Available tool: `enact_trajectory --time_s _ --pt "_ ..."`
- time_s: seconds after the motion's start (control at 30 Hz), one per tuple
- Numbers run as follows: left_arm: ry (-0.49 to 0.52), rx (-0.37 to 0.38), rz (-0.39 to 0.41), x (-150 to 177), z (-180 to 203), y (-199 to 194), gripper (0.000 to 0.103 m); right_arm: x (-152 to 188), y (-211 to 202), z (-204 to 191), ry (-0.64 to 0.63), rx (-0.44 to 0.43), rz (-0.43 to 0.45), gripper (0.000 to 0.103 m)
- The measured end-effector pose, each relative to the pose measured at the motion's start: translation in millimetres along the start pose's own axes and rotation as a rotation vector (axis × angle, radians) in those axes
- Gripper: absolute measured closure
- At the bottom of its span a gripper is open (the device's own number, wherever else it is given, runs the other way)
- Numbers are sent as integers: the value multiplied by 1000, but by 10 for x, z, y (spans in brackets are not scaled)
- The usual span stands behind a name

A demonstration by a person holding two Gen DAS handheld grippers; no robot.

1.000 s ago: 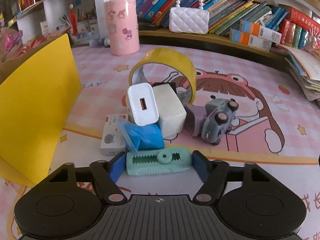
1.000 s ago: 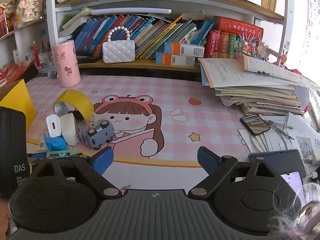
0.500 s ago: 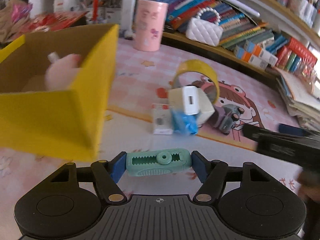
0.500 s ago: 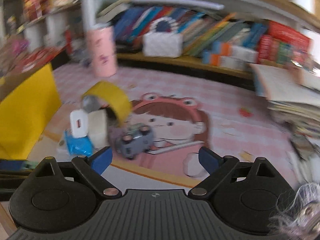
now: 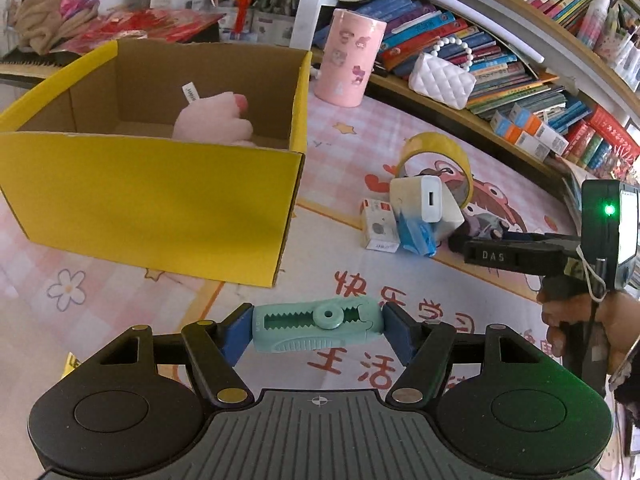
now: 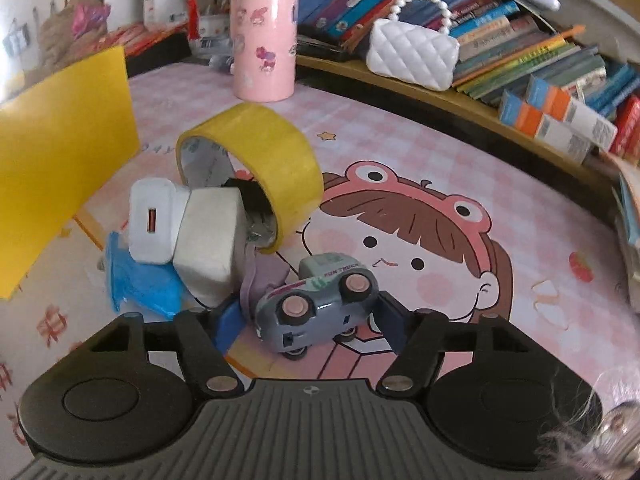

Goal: Organize objects

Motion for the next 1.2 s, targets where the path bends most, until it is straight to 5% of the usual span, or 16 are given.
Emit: enact_trajectory --time_s 0.6,1.2 --pt "5 111 51 66 -207 -338 34 315 -1186 -284 433 32 -70 37" --pt "-87 53 143 194 -1257 -1186 34 318 -1928 -1900 200 -37 31 37"
Point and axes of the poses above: each gripper's, at about its wrist camera, not at the fingertips, and y roughly the way its jaws point, z to its right, x to its underside, the point moved 7 cm from there along y, roughly the way its jaws point, and after that the axes turned 6 degrees about x, right-handed, at the moved point
